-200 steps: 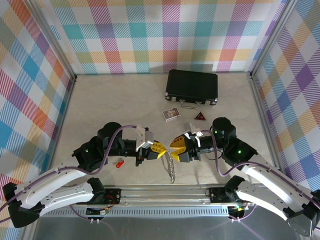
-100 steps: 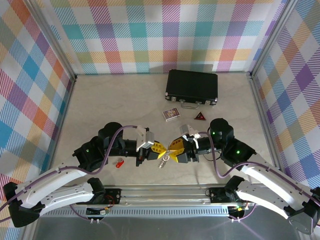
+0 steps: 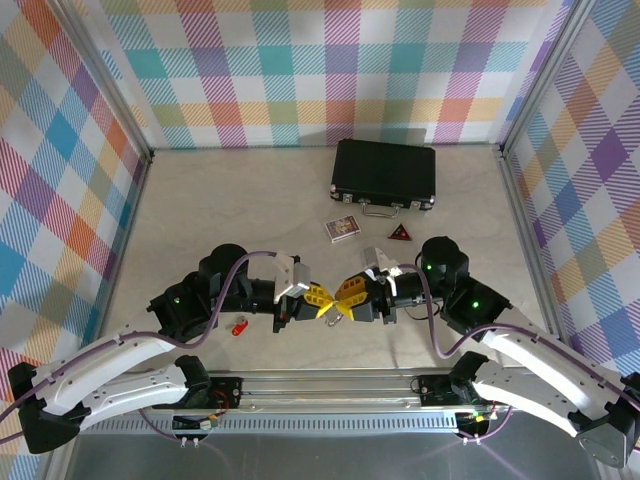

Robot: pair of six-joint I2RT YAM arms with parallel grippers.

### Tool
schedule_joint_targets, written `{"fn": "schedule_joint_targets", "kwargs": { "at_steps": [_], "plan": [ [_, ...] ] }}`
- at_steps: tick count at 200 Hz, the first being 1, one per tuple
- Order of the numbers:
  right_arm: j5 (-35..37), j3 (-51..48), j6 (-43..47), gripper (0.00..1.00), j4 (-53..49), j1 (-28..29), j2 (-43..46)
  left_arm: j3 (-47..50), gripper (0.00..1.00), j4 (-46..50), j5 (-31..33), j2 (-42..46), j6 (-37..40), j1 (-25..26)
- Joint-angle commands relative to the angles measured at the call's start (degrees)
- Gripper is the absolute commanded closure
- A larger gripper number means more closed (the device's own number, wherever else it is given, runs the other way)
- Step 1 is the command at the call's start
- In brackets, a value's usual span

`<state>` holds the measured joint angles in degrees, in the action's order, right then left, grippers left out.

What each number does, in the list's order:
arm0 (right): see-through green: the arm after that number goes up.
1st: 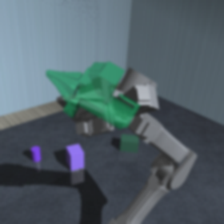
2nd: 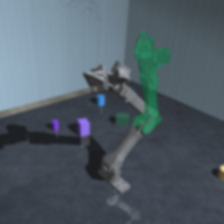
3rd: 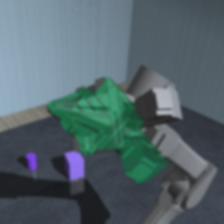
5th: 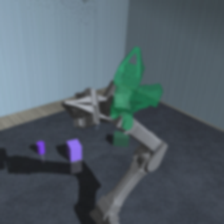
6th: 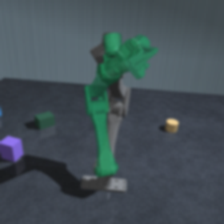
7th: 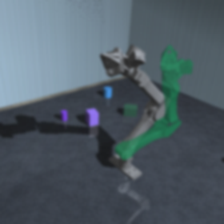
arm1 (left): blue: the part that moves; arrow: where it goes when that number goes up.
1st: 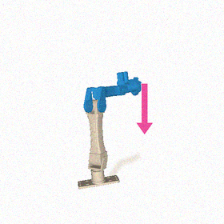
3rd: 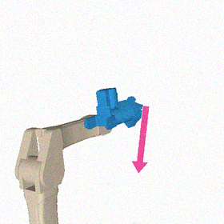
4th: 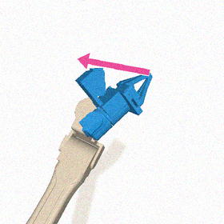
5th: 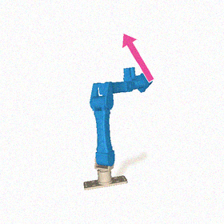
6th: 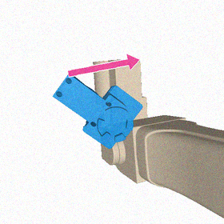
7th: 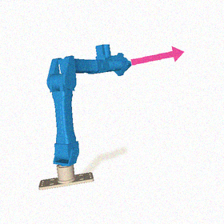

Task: Put the keys on the keyring

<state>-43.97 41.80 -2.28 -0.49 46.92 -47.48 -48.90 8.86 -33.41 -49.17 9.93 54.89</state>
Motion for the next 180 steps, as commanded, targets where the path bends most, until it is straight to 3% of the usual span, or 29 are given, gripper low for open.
{"fn": "schedule_joint_targets", "kwargs": {
  "at_steps": [1, 33, 49, 93, 135, 180],
  "plan": [
    [-1.8, 0.8, 1.1, 0.83, 0.7, 0.6, -0.7, 0.4, 1.0, -2.0, -1.1, 0.1, 0.7, 0.6],
    [-1.4, 1.6, 2.3, 1.0, -1.0, 0.8, -1.2, 0.3, 1.0, -2.0, -0.9, 0.1, 0.7, 0.6],
    [-0.7, 1.3, 2.2, 1.0, -0.6, 0.8, -0.6, 0.6, 1.0, -2.5, -0.6, 0.2, 0.5, 0.6],
    [-0.2, -2.3, -0.3, 1.0, 6.8, 0.8, 4.0, 4.9, 0.67, -11.5, 2.1, 6.1, -4.7, 0.6],
    [0.1, -8.1, -9.5, 1.0, 27.1, 0.8, 6.9, 6.2, 0.65, -15.3, 0.9, 7.4, -6.5, 0.5],
    [4.2, -11.1, -14.2, 1.0, 39.7, 0.8, 7.2, 6.3, 0.66, -20.9, -1.8, 4.8, -8.2, 0.6]
  ]
}}
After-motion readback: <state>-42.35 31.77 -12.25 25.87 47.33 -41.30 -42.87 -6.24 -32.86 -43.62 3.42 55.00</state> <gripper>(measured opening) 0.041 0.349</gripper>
